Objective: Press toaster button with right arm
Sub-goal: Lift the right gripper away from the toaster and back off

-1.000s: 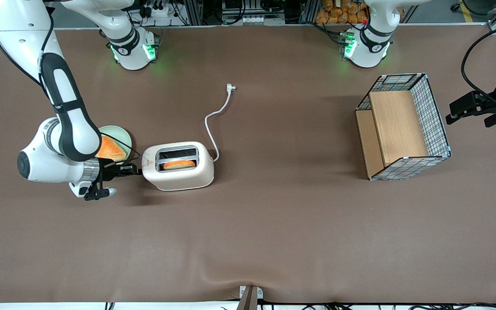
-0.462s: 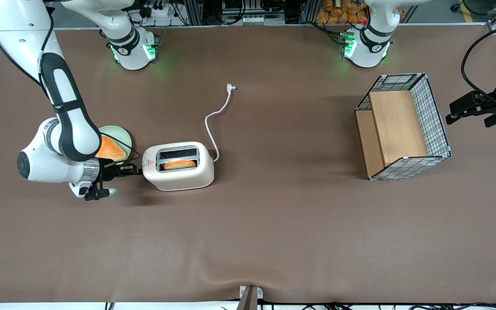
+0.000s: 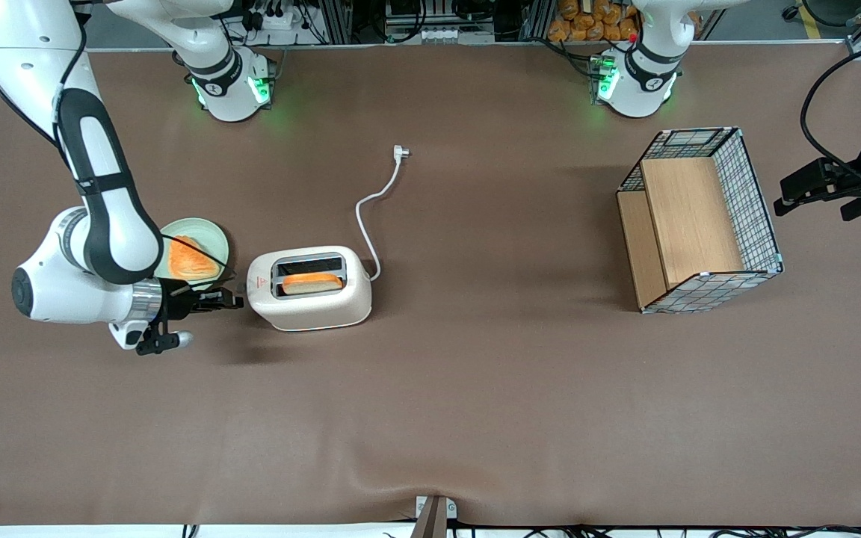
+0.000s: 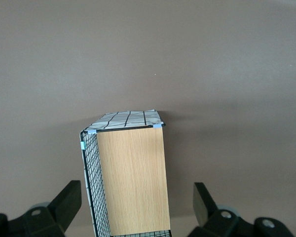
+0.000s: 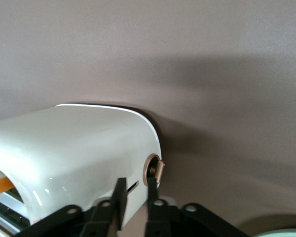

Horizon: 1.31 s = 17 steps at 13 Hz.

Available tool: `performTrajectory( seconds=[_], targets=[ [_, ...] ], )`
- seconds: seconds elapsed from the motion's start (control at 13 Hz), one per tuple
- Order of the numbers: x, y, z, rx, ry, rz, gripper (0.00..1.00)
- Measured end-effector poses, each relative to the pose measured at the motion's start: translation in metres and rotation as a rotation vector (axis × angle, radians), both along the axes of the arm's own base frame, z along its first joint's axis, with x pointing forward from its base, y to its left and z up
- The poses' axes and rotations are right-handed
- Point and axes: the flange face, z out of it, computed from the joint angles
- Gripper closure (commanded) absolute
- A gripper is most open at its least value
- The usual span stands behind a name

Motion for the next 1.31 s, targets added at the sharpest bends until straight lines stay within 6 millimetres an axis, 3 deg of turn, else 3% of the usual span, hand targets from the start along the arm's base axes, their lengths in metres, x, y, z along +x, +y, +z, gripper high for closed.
performTrajectory(
  seconds=[0.46, 1.0, 1.31],
  targets=[
    [0.017, -0.014, 0.027, -0.006, -0.025, 0.013, 0.00],
    [0.048, -0.024, 0.109, -0.081, -0.112, 0.113, 0.00],
    [0.053, -0.046, 0.148, -0.101, -0.136, 0.106, 0.00]
  ],
)
